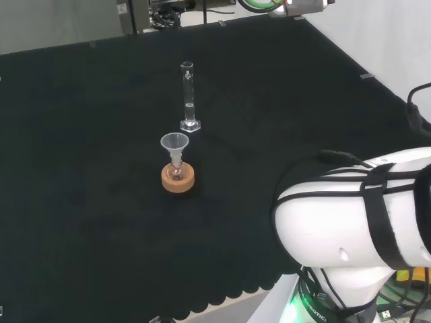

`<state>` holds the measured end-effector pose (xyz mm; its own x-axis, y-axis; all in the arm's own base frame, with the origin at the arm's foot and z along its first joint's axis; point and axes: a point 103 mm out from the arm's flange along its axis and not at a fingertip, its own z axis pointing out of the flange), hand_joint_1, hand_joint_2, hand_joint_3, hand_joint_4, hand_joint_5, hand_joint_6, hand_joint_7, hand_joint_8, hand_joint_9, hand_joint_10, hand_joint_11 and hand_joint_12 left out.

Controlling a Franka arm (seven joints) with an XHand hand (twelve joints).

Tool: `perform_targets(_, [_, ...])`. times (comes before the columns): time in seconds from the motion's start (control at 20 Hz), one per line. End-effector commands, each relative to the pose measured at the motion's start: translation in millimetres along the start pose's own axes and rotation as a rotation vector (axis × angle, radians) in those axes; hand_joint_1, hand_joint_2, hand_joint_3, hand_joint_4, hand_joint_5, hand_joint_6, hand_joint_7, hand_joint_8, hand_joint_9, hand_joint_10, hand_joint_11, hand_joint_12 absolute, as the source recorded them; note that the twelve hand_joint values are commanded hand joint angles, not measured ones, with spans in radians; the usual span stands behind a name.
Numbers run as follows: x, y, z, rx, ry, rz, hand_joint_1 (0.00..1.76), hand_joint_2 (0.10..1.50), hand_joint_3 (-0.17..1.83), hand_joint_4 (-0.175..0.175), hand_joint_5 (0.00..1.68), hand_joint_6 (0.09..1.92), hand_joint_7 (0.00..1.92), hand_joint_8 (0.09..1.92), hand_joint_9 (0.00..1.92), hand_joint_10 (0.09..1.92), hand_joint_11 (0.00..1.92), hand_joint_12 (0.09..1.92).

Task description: Pick up the graduated cylinder.

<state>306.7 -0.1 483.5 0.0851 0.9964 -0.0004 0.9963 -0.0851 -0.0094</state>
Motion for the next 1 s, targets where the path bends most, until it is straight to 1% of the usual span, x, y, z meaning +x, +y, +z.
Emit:
perform_targets(0.05, [0,0,0,-0.011,-0.003,0.0,0.27,1.32,-0.03,-0.033,0.25,0.09,0.01,0.5,0.45,0.09,0.08,1.37])
perform_targets(0.15, [-1,1,-1,-0.01,0.001,0.001,0.16,1.38,0.0,-0.026,0.24,0.09,0.0,0.47,0.44,0.09,0.09,1.36])
perform_targets(0.25, [-3,2,0,-0.009,0.006,0.005,0.13,1.39,0.01,-0.025,0.24,0.09,0.0,0.46,0.44,0.09,0.09,1.36])
perform_targets(0.45, [-7,5,7,0.003,0.013,0.022,0.13,1.39,0.01,-0.025,0.24,0.09,0.0,0.46,0.44,0.09,0.09,1.36])
perform_targets(0.65, [-17,13,15,0.008,0.025,0.055,0.13,1.39,0.01,-0.025,0.24,0.09,0.0,0.45,0.44,0.09,0.09,1.36])
perform_targets(0.9, [-32,27,34,0.027,0.035,0.085,0.13,1.39,0.01,-0.026,0.24,0.09,0.0,0.46,0.44,0.09,0.1,1.36])
perform_targets(1.0, [-38,35,43,0.027,0.039,0.087,0.13,1.39,0.01,-0.026,0.24,0.09,0.0,0.46,0.44,0.09,0.1,1.36])
